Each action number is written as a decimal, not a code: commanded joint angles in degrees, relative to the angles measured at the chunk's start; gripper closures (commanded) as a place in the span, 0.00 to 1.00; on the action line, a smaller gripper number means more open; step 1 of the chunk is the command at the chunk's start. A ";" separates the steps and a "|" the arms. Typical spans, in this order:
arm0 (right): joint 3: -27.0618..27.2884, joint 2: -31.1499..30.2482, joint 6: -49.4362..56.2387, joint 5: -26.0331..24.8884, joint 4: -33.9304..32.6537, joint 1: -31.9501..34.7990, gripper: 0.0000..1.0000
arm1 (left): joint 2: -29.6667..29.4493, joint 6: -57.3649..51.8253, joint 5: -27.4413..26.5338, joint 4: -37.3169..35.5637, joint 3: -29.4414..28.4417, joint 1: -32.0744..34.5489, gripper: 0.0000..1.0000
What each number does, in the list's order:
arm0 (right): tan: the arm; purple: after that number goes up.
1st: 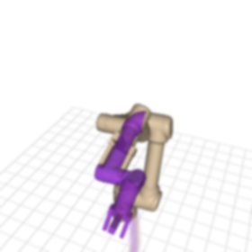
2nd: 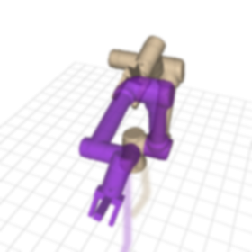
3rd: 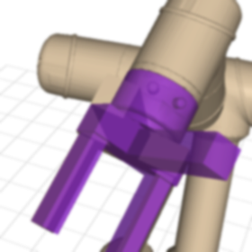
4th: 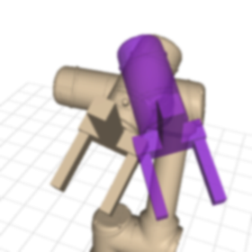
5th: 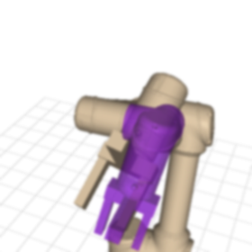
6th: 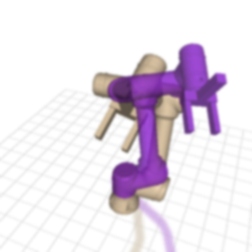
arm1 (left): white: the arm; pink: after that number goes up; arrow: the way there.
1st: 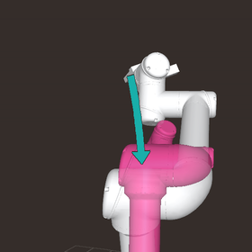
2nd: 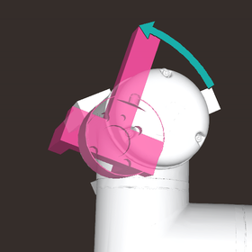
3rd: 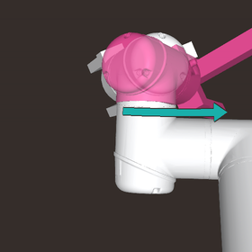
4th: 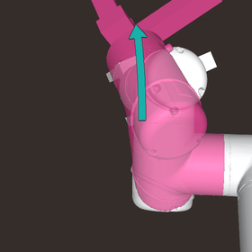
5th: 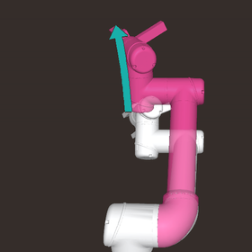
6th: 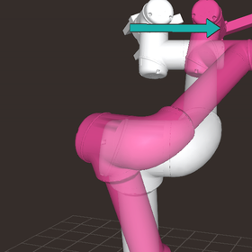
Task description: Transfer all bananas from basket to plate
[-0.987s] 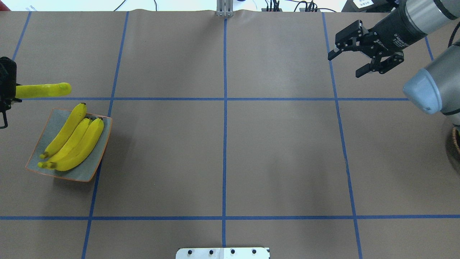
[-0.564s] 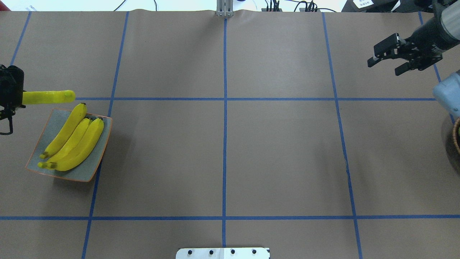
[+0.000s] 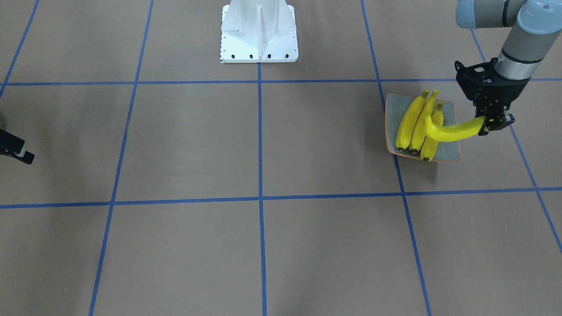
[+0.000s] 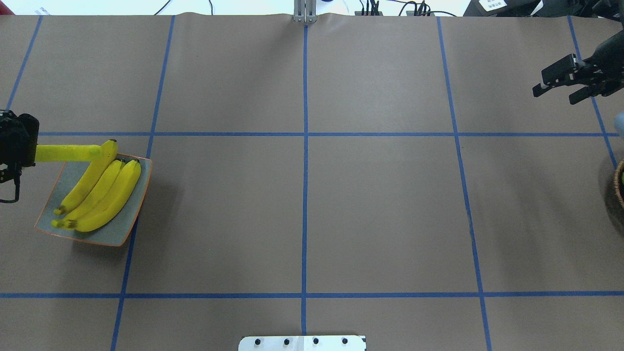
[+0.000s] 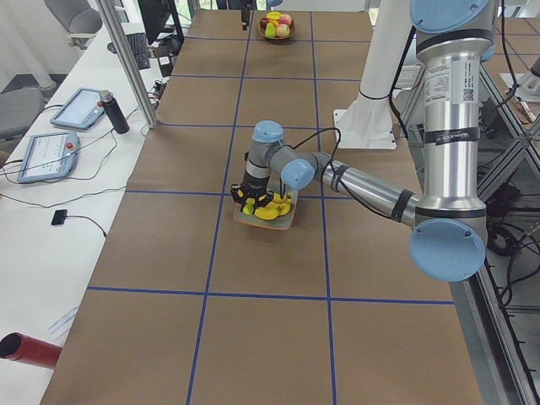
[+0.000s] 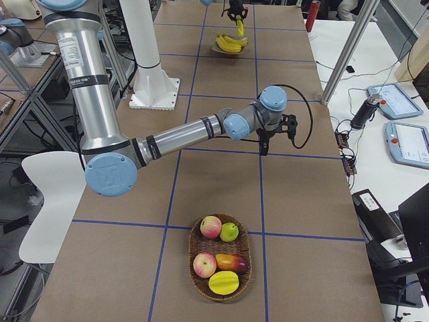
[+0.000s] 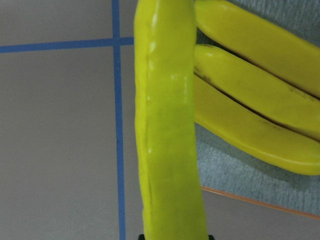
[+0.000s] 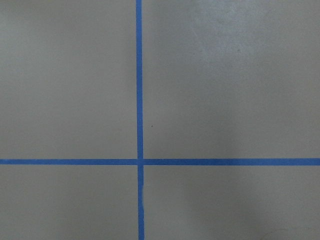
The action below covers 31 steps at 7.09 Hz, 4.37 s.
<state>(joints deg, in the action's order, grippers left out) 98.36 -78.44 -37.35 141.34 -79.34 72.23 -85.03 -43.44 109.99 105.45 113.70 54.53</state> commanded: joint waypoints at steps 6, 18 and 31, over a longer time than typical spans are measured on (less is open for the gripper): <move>0.34 -1.45 0.17 0.25 0.15 0.28 0.00 | 0.83 3.18 -2.06 0.11 -0.15 -5.66 1.00; 1.31 -1.89 0.08 0.34 0.33 0.28 0.00 | 1.01 9.60 -1.18 0.11 -0.06 -8.04 0.00; -6.14 -11.37 26.16 -4.57 -0.11 8.25 0.00 | -21.94 29.88 23.42 -47.71 1.45 22.51 0.00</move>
<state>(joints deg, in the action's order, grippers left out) 94.40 -88.14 -14.97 137.56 -79.34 77.76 -107.19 -17.68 130.15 57.94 117.80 72.46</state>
